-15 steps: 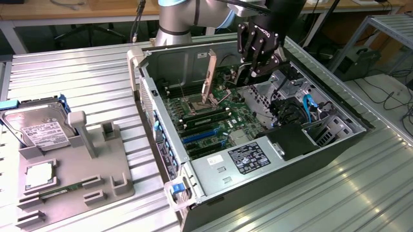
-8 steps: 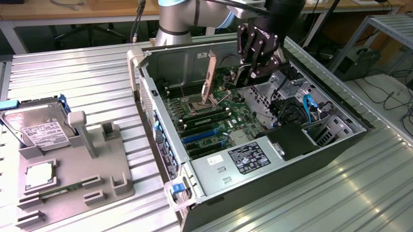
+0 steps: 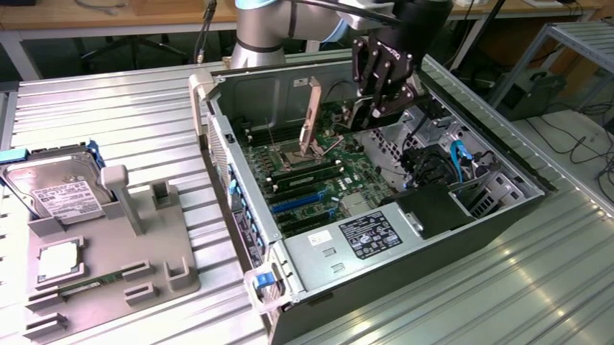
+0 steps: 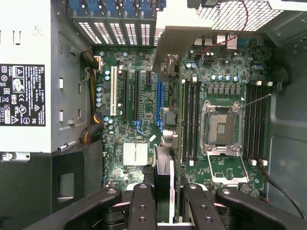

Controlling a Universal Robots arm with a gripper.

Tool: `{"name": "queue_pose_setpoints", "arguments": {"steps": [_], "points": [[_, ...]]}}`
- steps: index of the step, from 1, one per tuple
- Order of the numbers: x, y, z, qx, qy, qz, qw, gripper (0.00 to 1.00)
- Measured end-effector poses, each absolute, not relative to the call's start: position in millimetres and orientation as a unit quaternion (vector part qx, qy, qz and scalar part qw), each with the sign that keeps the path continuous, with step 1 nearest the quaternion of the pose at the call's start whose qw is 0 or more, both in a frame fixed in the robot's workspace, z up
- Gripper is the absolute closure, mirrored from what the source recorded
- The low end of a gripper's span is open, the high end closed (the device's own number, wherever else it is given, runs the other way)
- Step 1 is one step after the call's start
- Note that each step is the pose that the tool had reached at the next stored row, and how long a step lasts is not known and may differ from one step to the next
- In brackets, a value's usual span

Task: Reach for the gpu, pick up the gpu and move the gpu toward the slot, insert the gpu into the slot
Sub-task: 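Insert the gpu into the slot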

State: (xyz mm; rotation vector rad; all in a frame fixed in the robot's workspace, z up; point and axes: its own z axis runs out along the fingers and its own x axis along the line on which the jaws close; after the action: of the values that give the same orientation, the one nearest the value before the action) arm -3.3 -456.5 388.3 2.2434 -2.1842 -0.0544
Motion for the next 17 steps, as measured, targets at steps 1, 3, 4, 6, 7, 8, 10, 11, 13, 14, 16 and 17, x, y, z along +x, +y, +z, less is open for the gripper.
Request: {"name": "queue_pose_setpoints", "arguments": {"steps": [1, 3, 4, 6, 7, 8, 10, 11, 13, 14, 16, 17], "points": [[-3.3, -456.5, 388.0, 0.716, -0.697, -0.017, 0.005, 0.72], [-3.3, -456.5, 387.4, 0.716, -0.697, -0.017, 0.005, 0.72], [-3.3, -456.6, 387.2, 0.716, -0.697, -0.017, 0.005, 0.72], [-3.3, -456.6, 386.6, 0.716, -0.697, -0.017, 0.005, 0.72], [-3.3, -456.6, 386.2, 0.716, -0.697, -0.018, 0.005, 0.72], [-3.3, -456.6, 386.0, 0.716, -0.697, -0.018, 0.005, 0.72], [-3.3, -456.6, 385.6, 0.716, -0.697, -0.018, 0.005, 0.72], [-3.3, -456.6, 385.3, 0.716, -0.697, -0.018, 0.005, 0.72], [-3.3, -456.8, 384.8, 0.716, -0.697, -0.018, 0.005, 0.72], [-3.3, -456.9, 384.5, 0.716, -0.697, -0.018, 0.005, 0.72], [-3.3, -457.0, 383.9, 0.716, -0.697, -0.018, 0.005, 0.72], [-3.3, -457.1, 383.6, 0.716, -0.697, -0.018, 0.005, 0.72]]}}
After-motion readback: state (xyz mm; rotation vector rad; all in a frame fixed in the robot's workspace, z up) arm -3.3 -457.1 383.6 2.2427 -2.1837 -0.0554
